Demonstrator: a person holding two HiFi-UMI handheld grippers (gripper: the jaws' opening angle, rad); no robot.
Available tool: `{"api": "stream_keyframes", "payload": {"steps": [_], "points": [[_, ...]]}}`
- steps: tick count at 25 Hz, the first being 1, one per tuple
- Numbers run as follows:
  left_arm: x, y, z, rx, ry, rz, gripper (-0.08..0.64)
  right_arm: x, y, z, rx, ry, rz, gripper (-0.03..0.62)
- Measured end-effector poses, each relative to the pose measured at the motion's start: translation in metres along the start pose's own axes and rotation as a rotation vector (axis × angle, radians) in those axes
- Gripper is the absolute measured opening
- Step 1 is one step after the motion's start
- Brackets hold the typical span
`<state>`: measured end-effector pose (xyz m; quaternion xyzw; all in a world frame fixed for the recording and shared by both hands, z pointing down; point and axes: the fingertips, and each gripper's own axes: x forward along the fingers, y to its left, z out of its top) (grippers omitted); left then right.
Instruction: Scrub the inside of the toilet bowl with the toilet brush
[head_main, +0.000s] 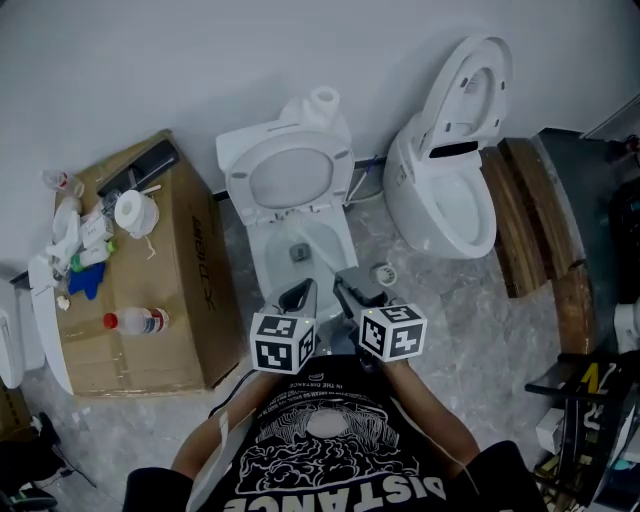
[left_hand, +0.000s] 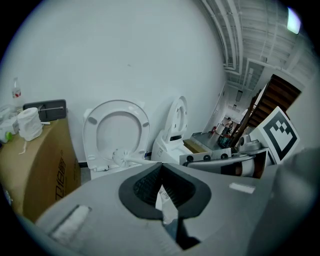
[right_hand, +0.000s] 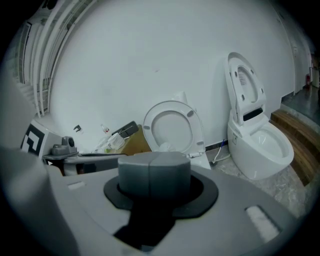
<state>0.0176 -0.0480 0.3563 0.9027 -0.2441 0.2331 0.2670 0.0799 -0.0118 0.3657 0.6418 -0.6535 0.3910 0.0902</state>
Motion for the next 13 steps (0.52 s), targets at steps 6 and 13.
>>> {"api": "stream_keyframes", "payload": {"steps": [6,13], "points": [[-0.006,0.002,-0.013,-0.004,0.026,0.0,-0.009,0.001,0.008,-0.012,-0.008,0.016,0.004,0.15],[-0.009,0.007,-0.022,-0.016,0.045,0.003,-0.009,0.003,0.015,-0.019,-0.007,0.037,0.016,0.15]]}}
